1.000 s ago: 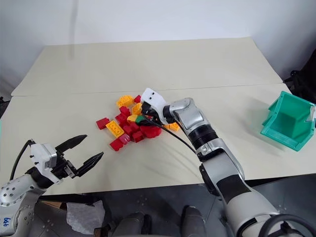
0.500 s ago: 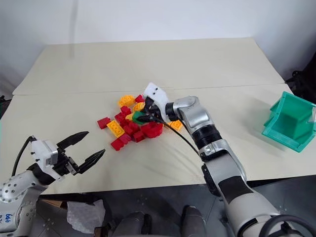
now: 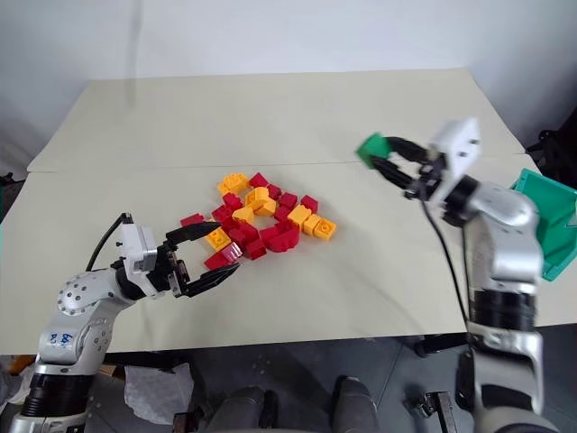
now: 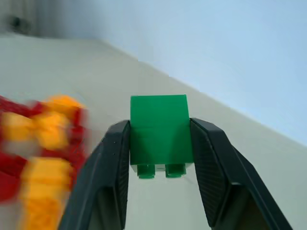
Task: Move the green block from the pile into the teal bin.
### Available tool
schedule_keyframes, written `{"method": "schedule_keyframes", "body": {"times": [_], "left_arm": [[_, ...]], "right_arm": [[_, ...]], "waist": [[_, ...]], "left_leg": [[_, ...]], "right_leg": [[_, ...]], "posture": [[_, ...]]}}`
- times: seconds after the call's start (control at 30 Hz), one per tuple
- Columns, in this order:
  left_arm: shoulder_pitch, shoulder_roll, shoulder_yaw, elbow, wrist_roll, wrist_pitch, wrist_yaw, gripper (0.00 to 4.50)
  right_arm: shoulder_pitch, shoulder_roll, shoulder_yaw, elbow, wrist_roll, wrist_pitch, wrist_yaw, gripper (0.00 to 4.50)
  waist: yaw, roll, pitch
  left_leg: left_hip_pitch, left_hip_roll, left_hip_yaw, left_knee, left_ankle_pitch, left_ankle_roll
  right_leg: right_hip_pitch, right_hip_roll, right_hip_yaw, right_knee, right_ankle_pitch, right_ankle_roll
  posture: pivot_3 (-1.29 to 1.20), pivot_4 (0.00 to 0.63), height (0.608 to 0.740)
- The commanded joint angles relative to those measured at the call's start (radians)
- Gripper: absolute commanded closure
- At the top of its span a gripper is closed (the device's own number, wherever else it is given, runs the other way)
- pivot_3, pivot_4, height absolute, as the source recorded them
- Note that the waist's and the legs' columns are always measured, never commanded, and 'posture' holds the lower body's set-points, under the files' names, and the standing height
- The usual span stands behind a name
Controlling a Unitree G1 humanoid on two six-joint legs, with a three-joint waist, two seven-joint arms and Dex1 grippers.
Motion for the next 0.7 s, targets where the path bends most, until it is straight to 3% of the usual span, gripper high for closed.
{"method": "schedule_keyframes", "body": {"times": [0.03, 0.13, 0.3, 0.43, 0.67, 0.7], "left_arm": [[-0.042, -0.008, -0.023, 0.019, -0.015, 0.0, -0.039, 0.0], [-0.099, -0.017, -0.048, 0.074, -0.008, -0.003, -0.075, 0.0], [-0.148, -0.037, -0.072, 0.127, 0.001, -0.013, -0.106, 0.0], [-0.166, -0.045, -0.08, 0.137, -0.001, -0.016, -0.125, 0.0], [-0.173, -0.058, -0.088, 0.117, -0.002, -0.009, -0.137, 0.0], [-0.171, -0.057, -0.085, 0.114, -0.003, -0.008, -0.135, 0.0]], "right_arm": [[0.085, -0.068, -0.145, -0.124, 0.035, 0.011, -0.072, 3.05], [0.229, -0.106, -0.289, -0.168, 0.023, 0.076, -0.161, 3.05], [0.364, -0.149, -0.391, -0.075, -0.023, 0.17, -0.282, 3.05], [0.363, -0.184, -0.342, -0.023, -0.008, 0.188, -0.271, 3.05], [0.256, -0.227, -0.276, 0.104, -0.04, 0.267, -0.377, 3.05], [0.248, -0.233, -0.268, 0.107, -0.028, 0.29, -0.366, 2.31]], "waist": [[0.001, 0.0, 0.0], [0.011, 0.0, 0.0], [0.017, 0.0, 0.0], [0.014, 0.0, 0.0], [0.013, 0.0, 0.0], [0.015, 0.0, 0.0]], "left_leg": [[0.001, 0.0, 0.001, 0.0, 0.0, 0.0], [0.002, 0.001, 0.003, 0.0, 0.0, 0.001], [0.003, 0.0, 0.006, 0.0, 0.001, 0.002], [0.003, 0.0, 0.008, 0.001, 0.001, 0.003], [0.003, 0.0, 0.009, 0.001, 0.002, 0.004], [0.003, 0.0, 0.008, 0.001, 0.002, 0.004]], "right_leg": [[0.0, 0.0, 0.0, -0.001, 0.0, 0.0], [0.004, 0.001, 0.0, -0.005, 0.0, 0.0], [0.004, 0.001, 0.003, -0.008, 0.0, 0.0], [0.004, 0.001, 0.004, -0.008, 0.0, 0.0], [0.004, 0.001, 0.005, -0.008, 0.0, 0.0], [0.004, 0.001, 0.005, -0.008, 0.0, 0.0]], "posture": [[0.0, 0.15, 0.74], [0.0, 0.15, 0.74], [0.0, 0.15, 0.74], [0.0, 0.15, 0.74], [0.0, 0.15, 0.74], [0.0, 0.15, 0.74]]}}
